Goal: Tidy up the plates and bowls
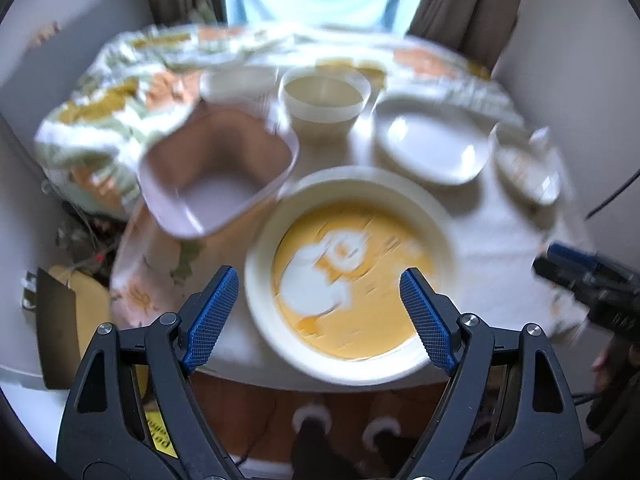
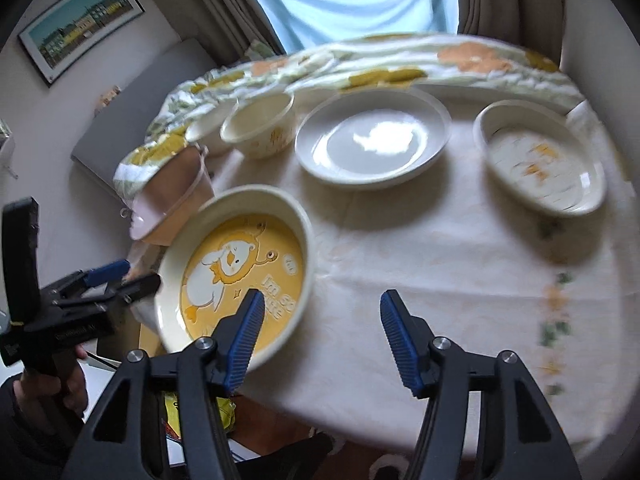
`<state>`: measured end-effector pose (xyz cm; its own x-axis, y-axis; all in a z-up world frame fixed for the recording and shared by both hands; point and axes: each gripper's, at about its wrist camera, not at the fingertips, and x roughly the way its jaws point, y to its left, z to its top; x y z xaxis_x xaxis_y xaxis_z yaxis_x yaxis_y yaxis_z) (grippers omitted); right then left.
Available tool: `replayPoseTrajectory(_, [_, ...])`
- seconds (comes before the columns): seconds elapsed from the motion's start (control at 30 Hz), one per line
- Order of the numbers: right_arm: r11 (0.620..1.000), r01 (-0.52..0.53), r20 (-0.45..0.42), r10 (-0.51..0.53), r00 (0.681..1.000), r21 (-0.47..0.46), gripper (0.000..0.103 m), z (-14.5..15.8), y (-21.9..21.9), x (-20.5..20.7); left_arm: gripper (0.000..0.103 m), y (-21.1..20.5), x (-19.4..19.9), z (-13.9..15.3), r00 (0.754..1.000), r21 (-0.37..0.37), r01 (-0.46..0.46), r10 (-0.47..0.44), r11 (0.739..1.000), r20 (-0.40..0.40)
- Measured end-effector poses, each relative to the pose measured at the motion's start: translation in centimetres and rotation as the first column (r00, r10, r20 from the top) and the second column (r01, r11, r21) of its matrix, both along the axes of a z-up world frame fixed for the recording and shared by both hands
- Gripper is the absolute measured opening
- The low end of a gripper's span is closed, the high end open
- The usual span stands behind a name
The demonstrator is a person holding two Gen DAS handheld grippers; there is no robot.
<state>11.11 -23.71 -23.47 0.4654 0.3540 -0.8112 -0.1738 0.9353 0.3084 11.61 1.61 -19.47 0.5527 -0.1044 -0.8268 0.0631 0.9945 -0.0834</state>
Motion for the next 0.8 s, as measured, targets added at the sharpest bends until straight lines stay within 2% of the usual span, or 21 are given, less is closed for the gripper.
replayPoseTrajectory(0.03, [1.0,0.0,0.015,0.0,1.0,-0.014,0.075,0.8,-0.7,-0.4,0.098,-0.8,-0.5,1.4,0.999,-0.002,-0.009,0.009,1.0,0.04])
replayPoseTrajectory(0.07, [1.0,-0.002,0.036,0.003,0.999,-0.026,0.095,1.7,-1.5,-0.8,0.103,-1.2,-0.8,2.4,0.997,-0.001,-0.018,0.018,1.0,0.068])
replayPoseTrajectory(0.1, [0.999,-0.007,0.058,0.009,0.998,-0.035,0.102,2.4,-2.3,-1.2,0.103,-1.9,-1.2,3.5,0.994,-0.003,-0.027,0.027,1.0,0.103])
replayPoseTrajectory(0.27, [0.996,-0.015,0.18,0.031,0.983,-0.087,0.102,5.7,-6.1,-2.2,0.103,-5.8,-1.7,6.8,0.986,-0.035,-0.027,0.032,0.999,0.162])
replayPoseTrajectory(0.37, [0.991,-0.046,0.191,0.071,0.979,-0.128,0.102,7.7,-8.2,-1.3,0.103,-7.5,-1.9,8.1,0.984,-0.052,-0.048,0.056,0.997,0.17])
replayPoseTrajectory(0.43, [0.99,-0.077,0.191,0.098,0.977,-0.117,0.102,9.1,-9.6,-0.1,0.103,-8.4,-1.6,8.4,0.983,-0.077,-0.069,0.081,0.995,0.163])
replayPoseTrajectory(0.53, [0.99,-0.124,0.216,0.136,0.967,-0.071,0.102,10.9,-11.5,1.9,0.103,-9.2,-0.7,8.3,0.984,-0.113,-0.097,0.112,0.989,0.139])
replayPoseTrajectory(0.6, [0.99,-0.113,0.225,0.131,0.966,-0.089,0.102,11.5,-11.9,3.6,0.103,-9.3,0.5,8.1,0.985,-0.129,-0.116,0.13,0.985,0.111])
replayPoseTrajectory(0.8, [0.982,-0.161,0.177,0.177,0.968,-0.103,0.102,10.4,-12.1,10.0,0.103,-9.0,5.2,5.8,0.987,-0.208,-0.15,0.159,0.967,0.028])
